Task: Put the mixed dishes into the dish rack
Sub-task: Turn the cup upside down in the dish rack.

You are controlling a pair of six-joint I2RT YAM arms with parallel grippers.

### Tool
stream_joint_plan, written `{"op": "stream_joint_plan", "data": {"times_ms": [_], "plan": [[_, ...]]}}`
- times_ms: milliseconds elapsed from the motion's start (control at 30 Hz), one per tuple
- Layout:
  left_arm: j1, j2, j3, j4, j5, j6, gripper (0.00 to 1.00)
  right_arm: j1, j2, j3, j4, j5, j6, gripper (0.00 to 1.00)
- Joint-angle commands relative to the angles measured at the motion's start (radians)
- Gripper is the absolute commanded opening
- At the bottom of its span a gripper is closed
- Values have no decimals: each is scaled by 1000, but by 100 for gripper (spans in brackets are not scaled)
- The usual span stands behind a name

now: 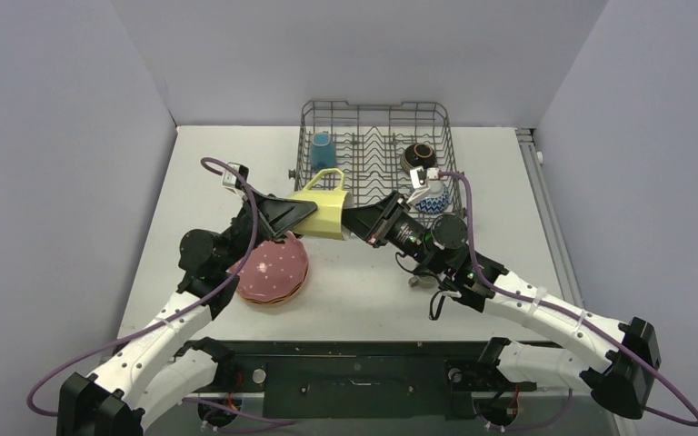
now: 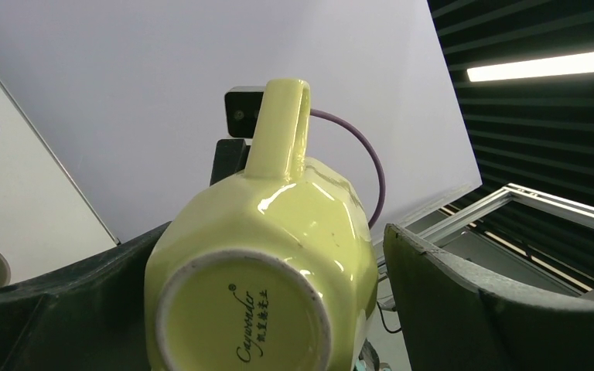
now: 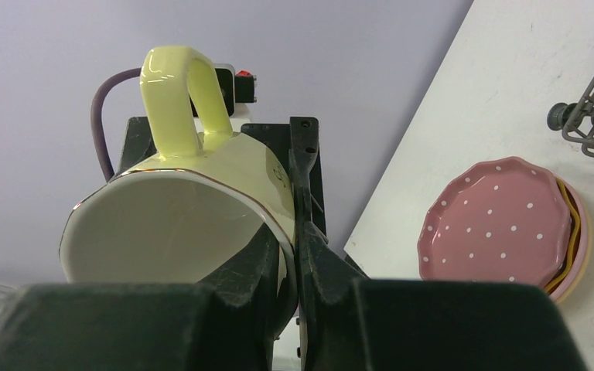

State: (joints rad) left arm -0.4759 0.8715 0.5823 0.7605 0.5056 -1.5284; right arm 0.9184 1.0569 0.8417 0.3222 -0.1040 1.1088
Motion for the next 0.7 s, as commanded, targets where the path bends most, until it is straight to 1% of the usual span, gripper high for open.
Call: {"op": "stream_joint_plan", "data": {"times_ms": [0, 167, 233, 400, 533, 567, 600, 633, 667], "plan": [[3, -20, 7, 57, 13, -3, 98, 8, -45, 57, 183, 51, 3, 0], [3, -18, 9, 60, 18, -3, 100, 8, -51, 56, 176, 64, -2, 0], [3, -16, 10, 62, 20, -3, 94, 8, -46, 59, 173, 60, -2, 0], [3, -10, 13, 73, 28, -4, 87, 9, -38, 58, 174, 55, 0, 0], [3, -8, 14, 80, 31, -2, 74, 8, -42, 55, 167, 60, -6, 0], [3, -7, 13, 81, 32, 0, 68, 8, -43, 54, 163, 60, -9, 0], [3, -5, 14, 84, 33, -1, 65, 9, -43, 53, 159, 63, -11, 0], [3, -2, 13, 86, 34, 0, 58, 9, -46, 52, 153, 65, -13, 0], [3, 0, 13, 90, 36, 0, 54, 8, -48, 51, 150, 69, -15, 0]]}}
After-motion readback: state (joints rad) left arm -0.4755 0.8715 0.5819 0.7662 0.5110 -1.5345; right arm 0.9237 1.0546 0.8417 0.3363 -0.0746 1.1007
